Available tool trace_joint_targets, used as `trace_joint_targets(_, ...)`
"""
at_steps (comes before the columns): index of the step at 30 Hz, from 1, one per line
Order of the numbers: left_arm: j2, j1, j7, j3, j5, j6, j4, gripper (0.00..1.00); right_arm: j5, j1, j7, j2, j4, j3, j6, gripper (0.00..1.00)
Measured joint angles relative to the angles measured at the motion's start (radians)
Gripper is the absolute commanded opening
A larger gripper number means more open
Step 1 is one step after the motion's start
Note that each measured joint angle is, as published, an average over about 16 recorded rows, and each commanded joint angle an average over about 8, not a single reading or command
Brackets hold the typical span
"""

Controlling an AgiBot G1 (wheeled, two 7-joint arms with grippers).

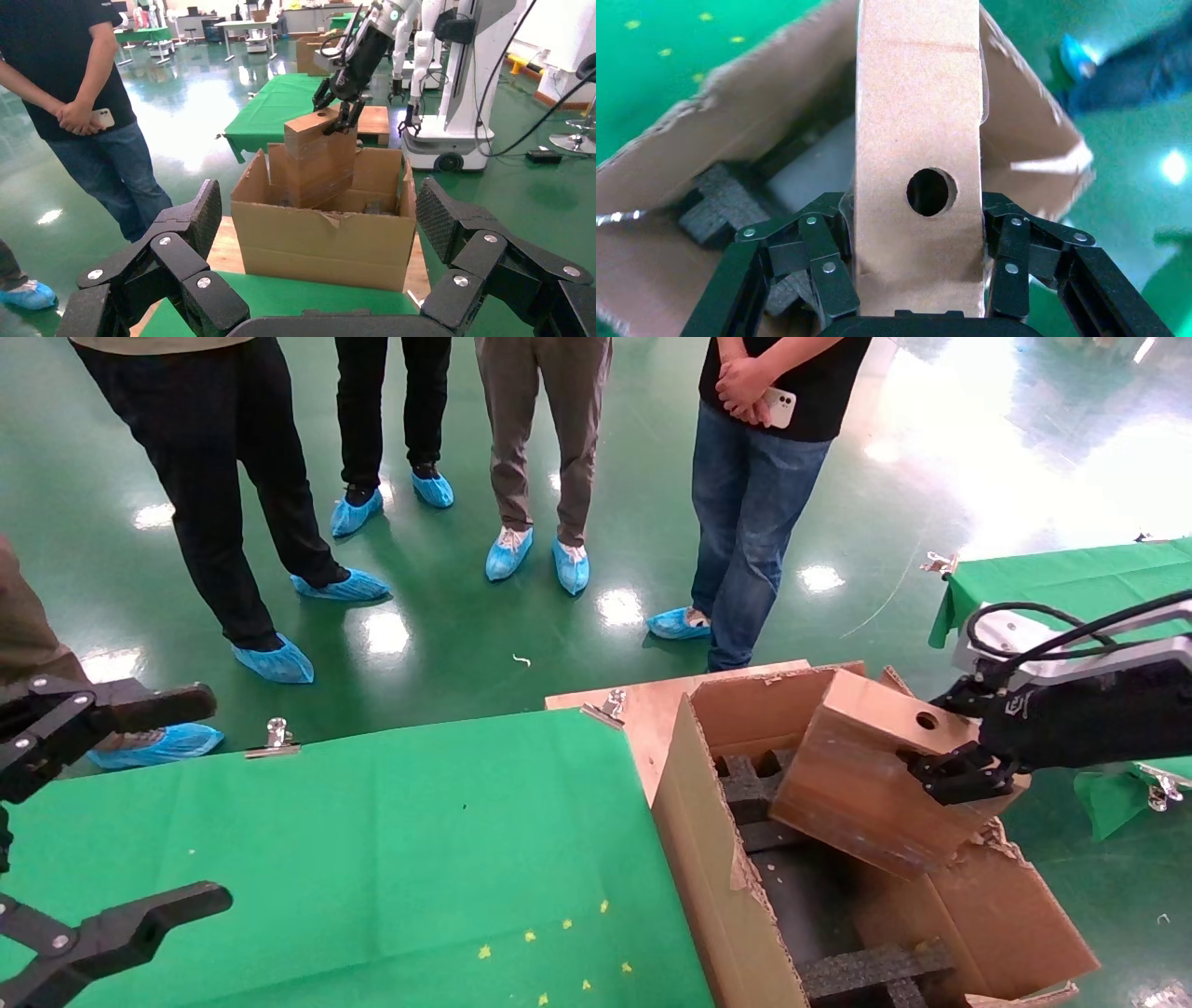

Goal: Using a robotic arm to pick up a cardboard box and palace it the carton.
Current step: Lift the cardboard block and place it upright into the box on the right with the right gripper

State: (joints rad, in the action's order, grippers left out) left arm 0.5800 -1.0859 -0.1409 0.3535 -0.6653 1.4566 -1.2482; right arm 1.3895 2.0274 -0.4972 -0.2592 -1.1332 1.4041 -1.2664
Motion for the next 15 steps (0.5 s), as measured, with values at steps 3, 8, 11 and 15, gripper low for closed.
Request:
trace_joint_targets(3,0.0,0.0,0.0,0.0,0.0,0.0,0.0,1.0,0.039,-0.023,-0.139,0.026,-0.066,0.015,0.061,0.0)
trace_joint_targets(8,0.0,0.0,0.0,0.0,0.0,0.0,0.0,1.0,0.11,-0.053,-0.373,0.054,-0.159,0.04,0.134,0.0)
trace_joint_targets(11,0.0,0.0,0.0,0.0,0.0,0.0,0.0,1.0,0.149,-0.065,-0.497,0.059,-0.195,0.053,0.156,0.0)
trace_joint_targets(15,0.0,0.0,0.0,0.0,0.0,0.0,0.0,1.0,0.194,-0.078,-0.633,0.054,-0.216,0.069,0.163,0.0)
